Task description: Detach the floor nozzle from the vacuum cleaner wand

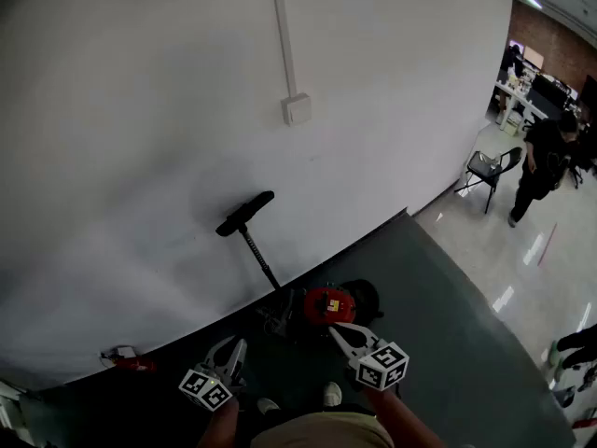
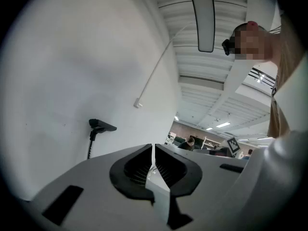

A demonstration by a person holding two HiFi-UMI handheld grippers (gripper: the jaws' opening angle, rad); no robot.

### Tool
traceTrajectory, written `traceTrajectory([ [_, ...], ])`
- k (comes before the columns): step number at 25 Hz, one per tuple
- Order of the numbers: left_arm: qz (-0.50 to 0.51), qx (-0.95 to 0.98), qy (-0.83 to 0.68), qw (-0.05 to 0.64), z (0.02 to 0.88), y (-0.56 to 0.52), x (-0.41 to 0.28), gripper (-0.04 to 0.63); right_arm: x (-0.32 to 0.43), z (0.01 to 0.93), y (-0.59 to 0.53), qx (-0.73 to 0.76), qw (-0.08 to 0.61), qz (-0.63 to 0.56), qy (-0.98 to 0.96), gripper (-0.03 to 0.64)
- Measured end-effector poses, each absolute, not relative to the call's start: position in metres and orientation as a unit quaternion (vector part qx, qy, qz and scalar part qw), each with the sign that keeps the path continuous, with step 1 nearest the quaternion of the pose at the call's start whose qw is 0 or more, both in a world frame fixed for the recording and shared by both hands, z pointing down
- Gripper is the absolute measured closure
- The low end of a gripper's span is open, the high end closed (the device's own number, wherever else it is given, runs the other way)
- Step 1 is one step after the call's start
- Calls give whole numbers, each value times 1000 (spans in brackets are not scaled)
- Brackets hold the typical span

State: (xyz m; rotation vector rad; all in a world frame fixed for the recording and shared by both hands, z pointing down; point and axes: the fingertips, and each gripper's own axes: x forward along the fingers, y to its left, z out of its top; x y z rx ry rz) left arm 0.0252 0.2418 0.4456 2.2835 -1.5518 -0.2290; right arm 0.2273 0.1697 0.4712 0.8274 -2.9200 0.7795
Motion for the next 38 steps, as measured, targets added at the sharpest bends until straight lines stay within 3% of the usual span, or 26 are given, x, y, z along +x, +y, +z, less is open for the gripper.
traceTrajectory([
  [14, -84, 811, -540, 208, 472, 247, 38, 586, 251, 485, 186, 270, 12, 261, -927, 604],
  [20, -91, 809, -535, 226, 477, 247, 49, 523, 250, 480, 192, 243, -9, 277, -930, 603],
  [30, -149, 802, -504, 284, 479, 255, 42, 516, 239, 488, 187, 228, 14, 272, -935, 603],
  [38, -63, 821, -488, 290, 503, 251, 15, 520, 180, 484, 170, 217, 25, 270, -938, 603],
])
